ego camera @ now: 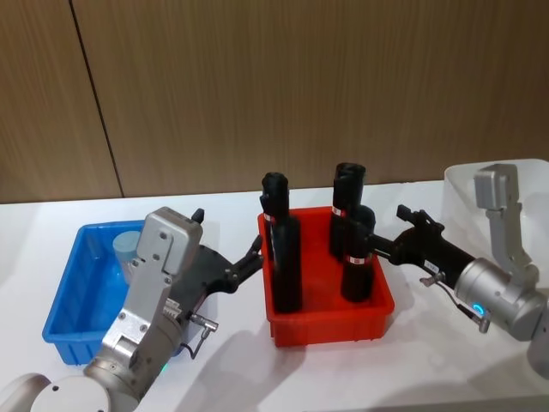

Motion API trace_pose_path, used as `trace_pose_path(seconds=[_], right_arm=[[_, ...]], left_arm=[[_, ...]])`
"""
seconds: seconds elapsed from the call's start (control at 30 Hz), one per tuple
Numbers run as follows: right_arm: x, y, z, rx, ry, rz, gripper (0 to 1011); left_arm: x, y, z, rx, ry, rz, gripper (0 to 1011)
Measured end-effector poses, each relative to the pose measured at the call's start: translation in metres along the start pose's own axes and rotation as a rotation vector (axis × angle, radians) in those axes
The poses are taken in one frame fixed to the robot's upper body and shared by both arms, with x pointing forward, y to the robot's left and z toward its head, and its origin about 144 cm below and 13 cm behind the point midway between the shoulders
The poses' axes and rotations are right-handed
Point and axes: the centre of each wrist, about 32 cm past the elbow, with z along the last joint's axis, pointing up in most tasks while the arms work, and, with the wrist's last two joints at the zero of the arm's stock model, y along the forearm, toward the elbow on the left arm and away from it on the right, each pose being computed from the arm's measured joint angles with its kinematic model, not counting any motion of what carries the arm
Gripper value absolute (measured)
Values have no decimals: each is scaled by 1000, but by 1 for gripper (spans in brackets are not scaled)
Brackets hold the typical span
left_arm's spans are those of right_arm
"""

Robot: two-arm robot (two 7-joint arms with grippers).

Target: Pick the cotton swabs from the blue box and place them into the white box.

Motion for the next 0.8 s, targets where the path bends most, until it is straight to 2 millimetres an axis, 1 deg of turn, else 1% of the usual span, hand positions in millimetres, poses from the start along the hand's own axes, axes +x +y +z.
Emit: trace_pose_path(seconds=[0.33,0.8], right_arm=[[7,16,-2,-2,-1,36,1001],[13,32,-4,-10,-5,61,1001]], left_arm=[[0,0,0,0,0,0,1000],[0,0,0,0,0,0,1000]])
